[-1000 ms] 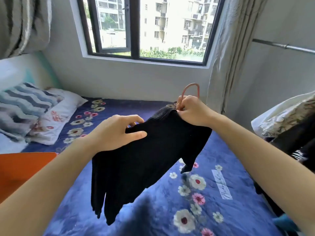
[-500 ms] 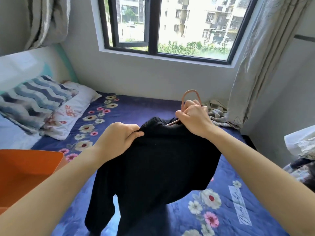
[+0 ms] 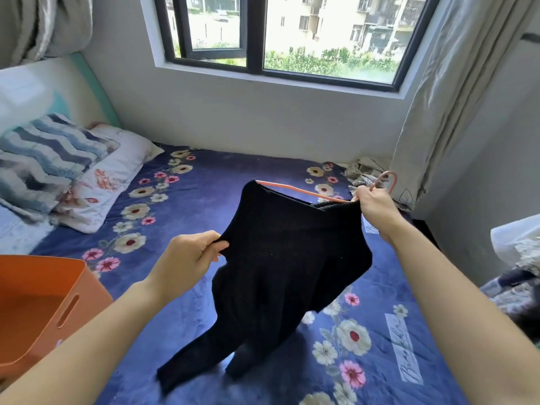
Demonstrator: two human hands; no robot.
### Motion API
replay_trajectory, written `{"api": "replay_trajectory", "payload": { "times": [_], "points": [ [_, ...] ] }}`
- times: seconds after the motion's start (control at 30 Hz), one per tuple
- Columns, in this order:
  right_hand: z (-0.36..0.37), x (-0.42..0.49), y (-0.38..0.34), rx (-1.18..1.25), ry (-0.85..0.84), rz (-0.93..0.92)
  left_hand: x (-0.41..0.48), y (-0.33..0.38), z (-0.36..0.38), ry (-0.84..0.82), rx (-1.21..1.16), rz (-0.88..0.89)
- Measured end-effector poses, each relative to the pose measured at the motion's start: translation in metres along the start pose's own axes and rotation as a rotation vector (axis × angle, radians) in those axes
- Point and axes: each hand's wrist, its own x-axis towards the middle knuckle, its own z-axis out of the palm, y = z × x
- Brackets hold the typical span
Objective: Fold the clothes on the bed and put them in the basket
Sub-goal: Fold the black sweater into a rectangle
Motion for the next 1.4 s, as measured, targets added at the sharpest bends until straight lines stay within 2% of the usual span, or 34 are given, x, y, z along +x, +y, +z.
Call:
{"api": "replay_trajectory", "payload": {
  "times": [0.13,0.2,0.3,0.37,0.43,0.53,0.63,0.73,0.93,1.17,1.23,1.33,1.4],
  "points": [
    [-0.006,0.009,0.023,0.340,0.108,0.275,-0.004,-0.010,0.020,-0.057,0.012,-0.117],
    [-0.007,0.009,0.027,0.506,0.073,0.355,-0.007,-0.014,0.031,-0.070,-0.011,-0.237],
    [-0.004,0.009,0.014,0.726,-0.118,0.314,0.007,-0.008,0.057,-0.093,-0.048,-0.379],
    [-0.014,0.013,-0.003,0.917,-0.147,0.252,0.017,-0.002,0.080,-0.135,-0.059,-0.456],
    [-0.036,0.023,-0.013,0.967,-0.143,0.180,0.021,0.000,0.104,-0.202,-0.059,-0.496],
    [-0.050,0.033,0.001,0.551,-0.227,0.137,0.019,-0.001,0.126,-0.235,-0.096,-0.579],
    [-0.034,0.033,0.059,0.250,-0.357,0.304,0.022,-0.007,0.139,-0.195,-0.112,-0.658],
    [-0.013,0.026,0.144,0.060,-0.366,0.426,0.026,-0.012,0.151,-0.189,-0.108,-0.684],
    [-0.006,0.016,0.248,-0.014,-0.260,0.506,0.036,-0.009,0.162,-0.235,-0.160,-0.676],
    [-0.010,0.041,0.294,-0.084,-0.381,0.652,0.040,-0.007,0.161,-0.288,-0.259,-0.653],
    [-0.016,0.052,0.310,-0.194,-0.362,0.693,0.041,-0.002,0.154,-0.283,-0.280,-0.640],
    [-0.013,0.055,0.327,-0.538,-0.247,0.793,0.042,0.010,0.143,-0.290,-0.306,-0.633],
    [0.010,0.045,0.310,-0.503,-0.235,0.707,0.043,0.017,0.134,-0.278,-0.349,-0.616]
  ]
}}
